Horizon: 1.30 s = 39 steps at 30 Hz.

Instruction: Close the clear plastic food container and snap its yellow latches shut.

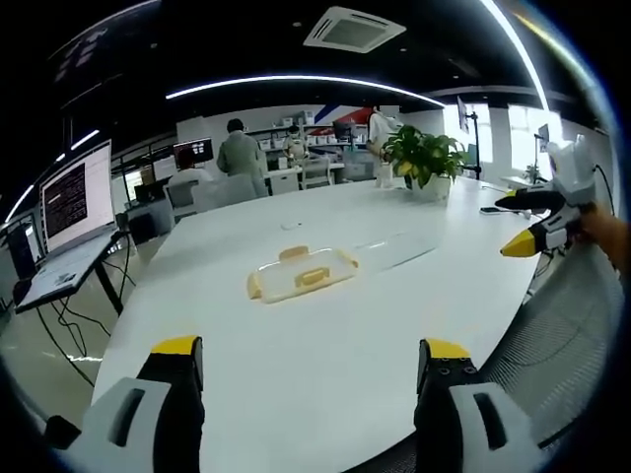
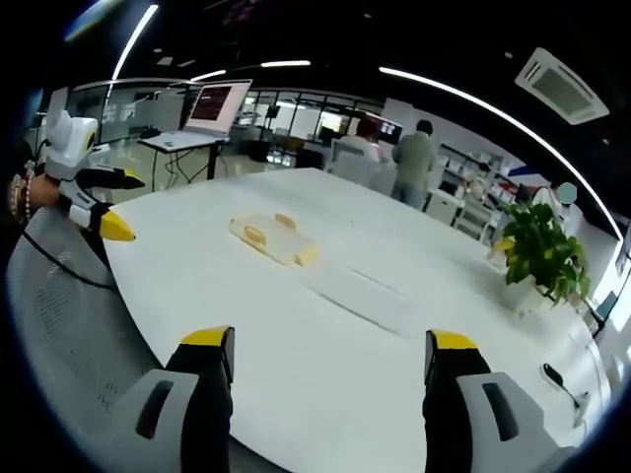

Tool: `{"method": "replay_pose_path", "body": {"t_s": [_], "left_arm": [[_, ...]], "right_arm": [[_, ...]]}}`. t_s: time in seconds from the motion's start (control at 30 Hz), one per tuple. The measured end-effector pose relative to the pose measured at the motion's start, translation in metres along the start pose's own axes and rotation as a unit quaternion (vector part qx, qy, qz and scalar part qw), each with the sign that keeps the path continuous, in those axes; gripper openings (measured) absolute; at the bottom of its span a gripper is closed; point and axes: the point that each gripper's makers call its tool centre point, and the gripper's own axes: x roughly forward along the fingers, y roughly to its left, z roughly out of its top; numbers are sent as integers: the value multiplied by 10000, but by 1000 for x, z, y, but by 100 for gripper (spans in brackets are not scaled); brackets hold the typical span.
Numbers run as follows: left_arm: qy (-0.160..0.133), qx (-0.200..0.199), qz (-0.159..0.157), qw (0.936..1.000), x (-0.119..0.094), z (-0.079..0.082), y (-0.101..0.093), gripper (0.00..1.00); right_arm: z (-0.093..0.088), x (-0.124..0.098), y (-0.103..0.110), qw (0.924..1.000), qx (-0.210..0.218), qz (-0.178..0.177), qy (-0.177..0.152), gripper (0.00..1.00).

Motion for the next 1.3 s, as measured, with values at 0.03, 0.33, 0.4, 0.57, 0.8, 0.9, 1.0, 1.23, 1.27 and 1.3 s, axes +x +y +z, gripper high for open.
{"method": "replay_pose_path", "body": {"t_s": [0.03, 0.33, 0.4, 0.57, 0.8, 0.9, 1.0, 1.23, 1.27, 1.3], "left_arm": [[0, -1, -3, 10000, 0, 0, 0, 87], [48, 35, 5, 10000, 0, -2, 0, 87], [28, 32, 7, 10000, -1, -1, 0, 87], [12, 13, -13, 10000, -1, 0, 0, 88], [111, 93, -57, 9999, 2, -3, 1, 86], [222, 93, -148, 9996, 3, -5, -1, 88], [370, 313, -247, 9985, 3, -7, -4, 92], [558, 353, -626, 9959, 12, -3, -11, 96], [492, 312, -642, 9962, 15, 2, -8, 96], [479, 272, -677, 9962, 18, 4, -7, 97]], "right_arm": [[0, 0, 0, 10000, -9, 5, -1, 79], [0, 1, 2, 10000, -35, 44, 8, 78], [0, 1, 2, 10000, -38, 50, 5, 78], [0, 1, 7, 9998, -13, 201, 12, 78], [-5, 5, 19, 9977, -475, 417, 239, 74], [-6, 5, 18, 9977, -188, 539, 362, 73], [-5, 5, 19, 9955, 255, 775, 484, 74], [-5, 12, 8, 9945, 242, 850, 565, 75], [-2, 13, 8, 9938, 341, 891, 562, 75], [0, 15, 8, 9933, 372, 966, 516, 75]]}}
